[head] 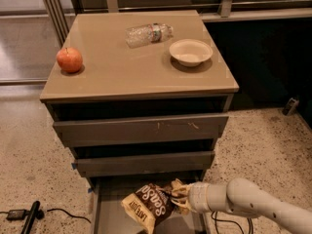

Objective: Pick brown chip bag from bottom drawer and place on counter

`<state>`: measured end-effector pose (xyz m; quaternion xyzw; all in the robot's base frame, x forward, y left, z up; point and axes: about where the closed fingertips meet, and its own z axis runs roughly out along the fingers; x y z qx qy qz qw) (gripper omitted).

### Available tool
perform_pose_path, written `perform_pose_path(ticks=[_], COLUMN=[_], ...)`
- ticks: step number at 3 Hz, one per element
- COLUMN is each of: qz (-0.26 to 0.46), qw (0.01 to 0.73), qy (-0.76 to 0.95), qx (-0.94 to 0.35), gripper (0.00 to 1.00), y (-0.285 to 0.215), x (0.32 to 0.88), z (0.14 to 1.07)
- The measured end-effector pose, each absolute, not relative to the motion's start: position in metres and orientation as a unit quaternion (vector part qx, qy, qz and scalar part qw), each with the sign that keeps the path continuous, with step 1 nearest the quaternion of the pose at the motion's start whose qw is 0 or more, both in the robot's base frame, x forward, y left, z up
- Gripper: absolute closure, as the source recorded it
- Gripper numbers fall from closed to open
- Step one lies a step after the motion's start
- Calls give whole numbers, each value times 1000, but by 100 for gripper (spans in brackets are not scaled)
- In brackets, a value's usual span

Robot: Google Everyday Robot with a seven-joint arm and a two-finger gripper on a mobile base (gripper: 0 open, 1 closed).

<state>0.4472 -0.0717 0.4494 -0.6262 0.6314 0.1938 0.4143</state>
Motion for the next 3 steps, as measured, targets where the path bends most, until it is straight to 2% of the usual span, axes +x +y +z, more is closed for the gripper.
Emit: perform_pose_path(ticks=[3], qz=[134], qw=[481], qy=[553], qx=[-667], gripper=[100], y=[-105], x=[431], z=[628])
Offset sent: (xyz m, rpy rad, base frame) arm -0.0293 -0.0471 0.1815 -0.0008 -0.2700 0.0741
